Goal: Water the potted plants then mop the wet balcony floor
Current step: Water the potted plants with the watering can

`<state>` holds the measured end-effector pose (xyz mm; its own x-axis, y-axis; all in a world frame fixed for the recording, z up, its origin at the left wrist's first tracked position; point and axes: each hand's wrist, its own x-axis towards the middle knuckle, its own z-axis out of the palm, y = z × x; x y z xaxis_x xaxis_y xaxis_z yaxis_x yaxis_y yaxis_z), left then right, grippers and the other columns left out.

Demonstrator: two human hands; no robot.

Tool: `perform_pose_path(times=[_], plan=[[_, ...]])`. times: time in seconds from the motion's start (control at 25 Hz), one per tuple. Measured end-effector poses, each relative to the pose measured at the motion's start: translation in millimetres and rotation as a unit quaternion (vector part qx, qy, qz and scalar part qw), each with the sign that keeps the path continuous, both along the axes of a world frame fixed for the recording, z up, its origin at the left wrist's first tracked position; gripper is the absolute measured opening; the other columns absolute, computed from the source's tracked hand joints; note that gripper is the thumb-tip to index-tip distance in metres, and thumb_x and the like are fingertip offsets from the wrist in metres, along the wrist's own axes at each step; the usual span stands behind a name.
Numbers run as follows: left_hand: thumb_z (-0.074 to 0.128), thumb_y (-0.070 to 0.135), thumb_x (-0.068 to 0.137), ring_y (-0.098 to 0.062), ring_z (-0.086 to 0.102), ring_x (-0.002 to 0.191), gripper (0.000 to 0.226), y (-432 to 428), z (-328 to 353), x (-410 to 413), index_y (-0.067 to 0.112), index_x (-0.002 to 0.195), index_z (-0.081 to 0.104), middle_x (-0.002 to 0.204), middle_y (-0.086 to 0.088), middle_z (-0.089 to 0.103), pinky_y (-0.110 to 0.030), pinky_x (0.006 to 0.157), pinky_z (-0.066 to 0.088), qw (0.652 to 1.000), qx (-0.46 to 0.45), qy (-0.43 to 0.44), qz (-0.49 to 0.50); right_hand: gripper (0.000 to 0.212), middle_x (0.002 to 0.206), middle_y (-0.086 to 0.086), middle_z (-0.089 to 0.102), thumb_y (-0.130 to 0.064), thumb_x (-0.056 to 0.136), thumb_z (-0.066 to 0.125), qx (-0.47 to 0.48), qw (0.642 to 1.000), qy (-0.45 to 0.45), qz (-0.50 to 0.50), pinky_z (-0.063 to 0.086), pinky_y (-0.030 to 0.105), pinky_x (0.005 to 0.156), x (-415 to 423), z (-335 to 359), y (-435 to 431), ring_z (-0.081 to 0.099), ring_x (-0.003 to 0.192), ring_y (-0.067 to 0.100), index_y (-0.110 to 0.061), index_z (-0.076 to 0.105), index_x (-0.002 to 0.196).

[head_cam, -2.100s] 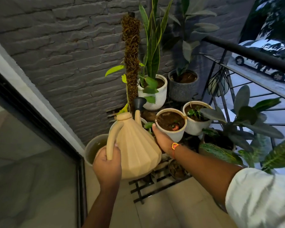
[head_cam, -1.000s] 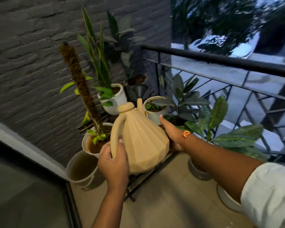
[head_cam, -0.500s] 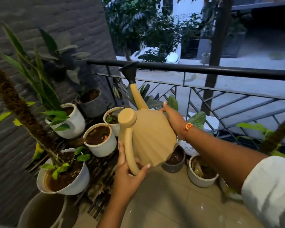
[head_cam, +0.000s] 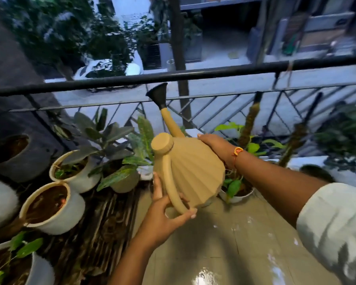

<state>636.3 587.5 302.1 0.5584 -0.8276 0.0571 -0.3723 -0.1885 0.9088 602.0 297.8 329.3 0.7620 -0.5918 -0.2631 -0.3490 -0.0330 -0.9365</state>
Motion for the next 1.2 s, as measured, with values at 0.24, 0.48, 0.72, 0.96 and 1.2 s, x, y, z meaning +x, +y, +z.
perform_pose_path(times=[0.24, 0.48, 0.72, 0.96, 1.2], plan=[[0.093, 0.045, 0.066, -0.011, 0.000, 0.163, 0.024, -85, -4, -73, 0.032, 0.078, 0.075, 0.175, 0.008, -0.019, -0.046, 0.125, 0.031, 0.991, 0.011, 0.005, -0.137, 0.058, 0.105, 0.016, 0.076, -0.062, 0.086, 0.058, 0.005, 0.987, 0.045, -0.155, 0.050, 0.055, 0.102, -142, -15, -65, 0.070, 0.105, 0.037, -0.010, 0.077, 0.104], [0.095, 0.035, 0.072, -0.008, -0.010, 0.161, 0.022, -164, -23, -178, 0.038, 0.080, 0.074, 0.176, 0.004, -0.016, -0.036, 0.128, 0.024, 0.965, 0.025, -0.026, -0.260, 0.052, 0.110, 0.009, 0.076, -0.061, 0.093, 0.055, 0.040, 0.967, 0.073, -0.242, 0.052, 0.051, 0.101, -306, -29, -116, 0.071, 0.103, 0.029, -0.017, 0.075, 0.112], [0.093, 0.028, 0.076, -0.001, -0.021, 0.155, 0.043, -217, -38, -289, 0.047, 0.100, 0.063, 0.164, 0.023, -0.030, -0.008, 0.114, 0.023, 0.937, 0.060, -0.016, -0.344, 0.049, 0.107, 0.010, 0.076, -0.059, 0.092, 0.059, 0.094, 0.931, 0.055, -0.349, 0.050, 0.053, 0.103, -455, -73, -131, 0.071, 0.104, 0.031, -0.017, 0.076, 0.111], [0.077, 0.039, 0.084, -0.009, -0.001, 0.161, 0.031, -282, -20, -376, 0.065, 0.099, 0.070, 0.170, 0.028, -0.002, -0.041, 0.122, 0.034, 0.914, 0.108, 0.153, -0.360, 0.044, 0.114, 0.005, 0.073, -0.058, 0.091, 0.062, 0.117, 0.893, 0.043, -0.432, 0.055, 0.037, 0.087, -565, -105, -148, 0.069, 0.105, 0.025, -0.024, 0.073, 0.117], [0.078, 0.038, 0.089, -0.018, 0.063, 0.129, 0.021, -352, -40, -430, 0.037, 0.110, 0.079, 0.155, 0.012, 0.046, -0.040, 0.093, 0.059, 0.861, 0.204, 0.277, -0.376, 0.034, 0.107, 0.005, 0.072, -0.058, 0.092, 0.059, 0.108, 0.885, 0.075, -0.447, 0.053, 0.039, 0.092, -644, -130, -185, 0.068, 0.101, 0.025, -0.028, 0.073, 0.098]])
